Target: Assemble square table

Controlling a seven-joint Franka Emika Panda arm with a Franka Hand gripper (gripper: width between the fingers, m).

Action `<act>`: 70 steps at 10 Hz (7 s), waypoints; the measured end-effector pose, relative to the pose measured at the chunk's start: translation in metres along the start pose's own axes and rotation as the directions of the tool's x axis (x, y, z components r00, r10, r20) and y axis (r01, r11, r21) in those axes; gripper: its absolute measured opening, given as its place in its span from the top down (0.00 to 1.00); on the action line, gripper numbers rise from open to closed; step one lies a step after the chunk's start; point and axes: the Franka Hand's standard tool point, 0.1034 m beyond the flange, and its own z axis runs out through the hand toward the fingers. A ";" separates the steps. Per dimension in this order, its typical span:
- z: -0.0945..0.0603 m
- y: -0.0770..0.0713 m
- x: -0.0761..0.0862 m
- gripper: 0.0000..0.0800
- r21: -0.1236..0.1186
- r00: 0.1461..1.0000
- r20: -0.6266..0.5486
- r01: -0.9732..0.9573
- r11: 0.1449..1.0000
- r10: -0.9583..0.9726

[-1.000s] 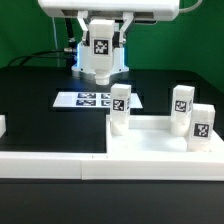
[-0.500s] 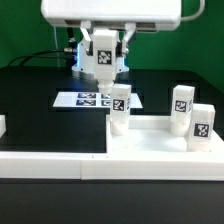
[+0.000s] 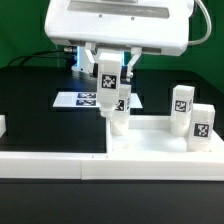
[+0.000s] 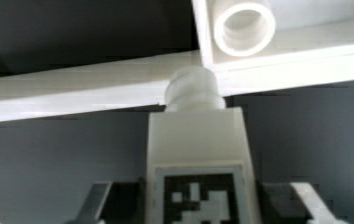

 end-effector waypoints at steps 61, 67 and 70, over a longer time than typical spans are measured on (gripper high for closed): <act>0.034 -0.016 -0.025 0.19 0.111 0.910 0.415 -0.035 0.993 -0.015; 0.045 -0.021 -0.026 0.19 0.100 0.876 0.482 -0.054 0.994 -0.001; 0.045 -0.021 -0.026 0.48 0.087 0.874 0.485 -0.078 0.993 0.026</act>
Offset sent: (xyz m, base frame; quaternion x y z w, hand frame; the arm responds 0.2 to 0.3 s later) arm 0.0067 0.0262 -0.0006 0.0957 0.0167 0.0404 0.9944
